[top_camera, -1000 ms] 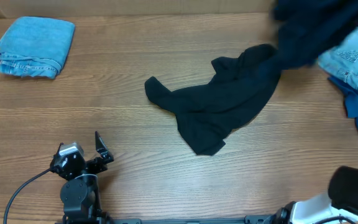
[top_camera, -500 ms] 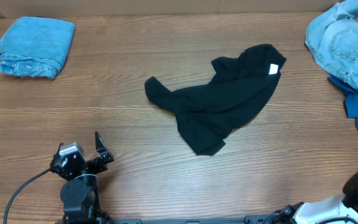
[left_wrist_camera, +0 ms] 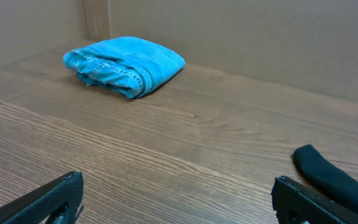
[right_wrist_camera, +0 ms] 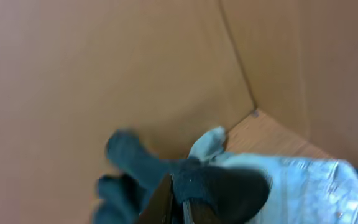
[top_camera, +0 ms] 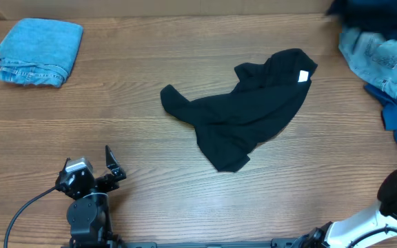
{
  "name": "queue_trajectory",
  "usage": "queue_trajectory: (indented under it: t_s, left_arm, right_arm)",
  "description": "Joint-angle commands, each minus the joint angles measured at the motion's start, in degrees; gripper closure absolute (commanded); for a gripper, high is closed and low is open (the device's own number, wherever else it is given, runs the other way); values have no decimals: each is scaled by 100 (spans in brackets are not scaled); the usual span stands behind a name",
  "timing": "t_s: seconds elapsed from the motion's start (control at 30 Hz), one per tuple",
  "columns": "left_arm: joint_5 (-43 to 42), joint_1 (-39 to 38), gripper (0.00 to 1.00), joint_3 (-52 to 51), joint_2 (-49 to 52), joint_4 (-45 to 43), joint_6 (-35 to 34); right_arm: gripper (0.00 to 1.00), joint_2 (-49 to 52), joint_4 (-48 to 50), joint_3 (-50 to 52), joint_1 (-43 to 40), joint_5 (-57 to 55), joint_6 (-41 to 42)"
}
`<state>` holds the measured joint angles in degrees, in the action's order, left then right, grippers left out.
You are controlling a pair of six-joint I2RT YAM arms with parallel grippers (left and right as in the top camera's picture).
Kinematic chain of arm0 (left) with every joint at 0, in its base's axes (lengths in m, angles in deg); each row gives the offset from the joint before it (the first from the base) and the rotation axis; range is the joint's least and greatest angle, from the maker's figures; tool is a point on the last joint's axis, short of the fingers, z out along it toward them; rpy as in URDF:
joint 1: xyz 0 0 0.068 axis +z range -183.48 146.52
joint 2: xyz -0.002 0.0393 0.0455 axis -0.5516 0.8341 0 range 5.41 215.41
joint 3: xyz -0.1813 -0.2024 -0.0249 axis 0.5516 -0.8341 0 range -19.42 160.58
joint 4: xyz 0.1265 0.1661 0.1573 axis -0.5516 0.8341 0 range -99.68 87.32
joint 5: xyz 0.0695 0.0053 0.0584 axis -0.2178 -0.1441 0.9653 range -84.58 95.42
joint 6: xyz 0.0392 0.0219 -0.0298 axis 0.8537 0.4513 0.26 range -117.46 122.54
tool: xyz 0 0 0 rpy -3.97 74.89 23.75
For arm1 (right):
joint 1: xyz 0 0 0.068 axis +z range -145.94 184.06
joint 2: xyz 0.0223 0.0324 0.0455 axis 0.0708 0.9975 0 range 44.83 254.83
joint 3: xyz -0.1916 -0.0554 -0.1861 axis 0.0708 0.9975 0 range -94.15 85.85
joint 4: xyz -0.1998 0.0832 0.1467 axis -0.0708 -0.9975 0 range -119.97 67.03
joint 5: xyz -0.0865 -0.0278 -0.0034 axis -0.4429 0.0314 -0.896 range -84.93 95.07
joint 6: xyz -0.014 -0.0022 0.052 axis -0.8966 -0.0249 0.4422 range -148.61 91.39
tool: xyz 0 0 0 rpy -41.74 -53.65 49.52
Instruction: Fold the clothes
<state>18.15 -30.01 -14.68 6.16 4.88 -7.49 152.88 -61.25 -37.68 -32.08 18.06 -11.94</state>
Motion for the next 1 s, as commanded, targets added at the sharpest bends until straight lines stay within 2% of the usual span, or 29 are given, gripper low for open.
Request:
queue_trajectory:
  t_s: [0.0, 0.07, 0.1, 0.13, 0.17, 0.2, 0.43, 0.57, 0.7, 0.8, 0.97]
  left_arm:
    - [116, -7, 0, -20, -50, -17, 103]
    - [116, -7, 0, -20, -50, -15, 103]
    - [116, -7, 0, -20, -50, -17, 103]
    - [116, -7, 0, -20, -50, -17, 103]
    - [118, -7, 0, -22, -50, -15, 105]
    - [116, -7, 0, -20, -50, -17, 105]
    - [116, -7, 0, -22, -50, -15, 105]
    - [116, -7, 0, -20, -50, -17, 105]
    - [116, -7, 0, -20, -50, -15, 103]
    - [116, -7, 0, -20, -50, -17, 105]
    - [116, -7, 0, -20, -50, -15, 103]
  right_arm:
    - [96, -57, 133, -131, -229, -203, -42]
    - [95, -37, -24, -129, -240, -205, -46]
    - [87, -17, -118, -125, -240, -205, -46]
    - [73, 22, -205, -122, -238, -203, -44]
    - [37, 55, -295, -120, -223, -203, -44]
    - [26, 87, -380, -120, -216, -199, -42]
    - [12, -33, -717, -131, -105, 1727, 7]
    - [14, -133, -1329, -140, 260, 2490, 2]
    - [18, -131, -2647, -92, 920, 2299, -479]
    - [18, -125, -3626, -42, 1711, 1843, -992]
    - [19, -120, -4360, -17, 3237, 686, -1093]
